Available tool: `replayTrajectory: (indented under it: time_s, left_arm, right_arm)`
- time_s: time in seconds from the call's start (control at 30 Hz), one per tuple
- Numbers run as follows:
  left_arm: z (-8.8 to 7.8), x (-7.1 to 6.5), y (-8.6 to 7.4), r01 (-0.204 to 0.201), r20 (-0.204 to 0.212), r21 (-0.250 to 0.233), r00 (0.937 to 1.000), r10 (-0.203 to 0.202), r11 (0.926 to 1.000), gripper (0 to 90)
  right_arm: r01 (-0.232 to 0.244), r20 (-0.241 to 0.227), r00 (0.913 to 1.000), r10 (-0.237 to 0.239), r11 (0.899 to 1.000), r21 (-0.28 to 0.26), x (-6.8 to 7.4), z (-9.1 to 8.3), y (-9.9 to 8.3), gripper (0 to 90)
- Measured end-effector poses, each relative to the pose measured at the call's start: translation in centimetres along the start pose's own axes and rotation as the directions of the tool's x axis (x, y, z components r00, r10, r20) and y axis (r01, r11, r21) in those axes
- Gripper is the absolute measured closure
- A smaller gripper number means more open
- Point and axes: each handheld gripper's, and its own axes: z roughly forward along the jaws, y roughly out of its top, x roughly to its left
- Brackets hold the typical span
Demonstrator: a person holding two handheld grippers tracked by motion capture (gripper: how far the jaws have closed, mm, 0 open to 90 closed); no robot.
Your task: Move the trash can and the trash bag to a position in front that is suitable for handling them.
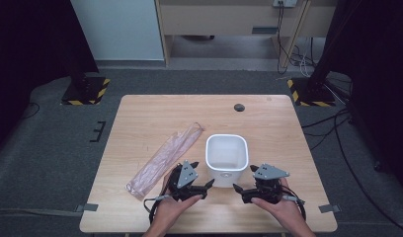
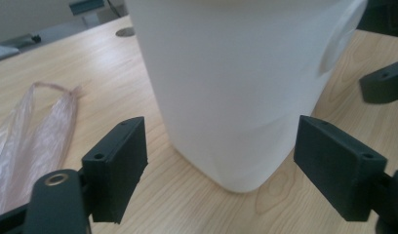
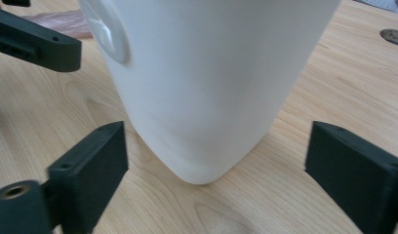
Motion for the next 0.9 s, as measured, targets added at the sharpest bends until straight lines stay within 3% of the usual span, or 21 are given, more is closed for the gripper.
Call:
replayTrajectory:
  time_s: [0.2,0.43,0.6,0.63,0.73,0.9]
  left_arm:
    - [-0.5,0.8,-0.2,0.021,-0.016,0.029,0.9997,-0.021,0.9994,13.1]
    - [-1.7,2.5,-0.2,0.054,-0.029,0.021,0.9981,-0.054,0.9983,8.7]
    - [-3.0,4.3,-0.5,0.082,-0.073,0.011,0.9941,-0.081,0.9966,10.9]
    - [-3.2,4.9,-0.5,0.072,-0.082,0.000,0.9940,-0.072,0.9974,11.8]
    - [-4.2,6.5,-0.9,0.096,-0.124,-0.001,0.9877,-0.096,0.9954,15.0]
    - [-5.0,7.9,-1.5,0.105,-0.167,0.015,0.9809,-0.101,0.9944,17.9]
  right_arm:
    - [-0.032,0.003,0.9995,0.032,0.999,-0.016,-0.9,-0.4,-0.7,5.9]
    - [-0.049,0.022,0.9985,0.050,0.999,-0.024,-1.7,-0.8,-1.0,7.6]
    - [-0.067,0.034,0.9971,0.068,0.998,-0.016,-2.3,-1.0,-1.4,8.5]
    - [-0.070,0.036,0.9969,0.071,0.997,-0.016,-2.4,-1.0,-1.5,8.6]
    - [-0.083,0.045,0.9955,0.083,0.996,-0.013,-2.7,-1.2,-1.6,9.2]
    - [-0.090,0.047,0.9948,0.091,0.996,-0.013,-2.8,-1.1,-1.8,9.6]
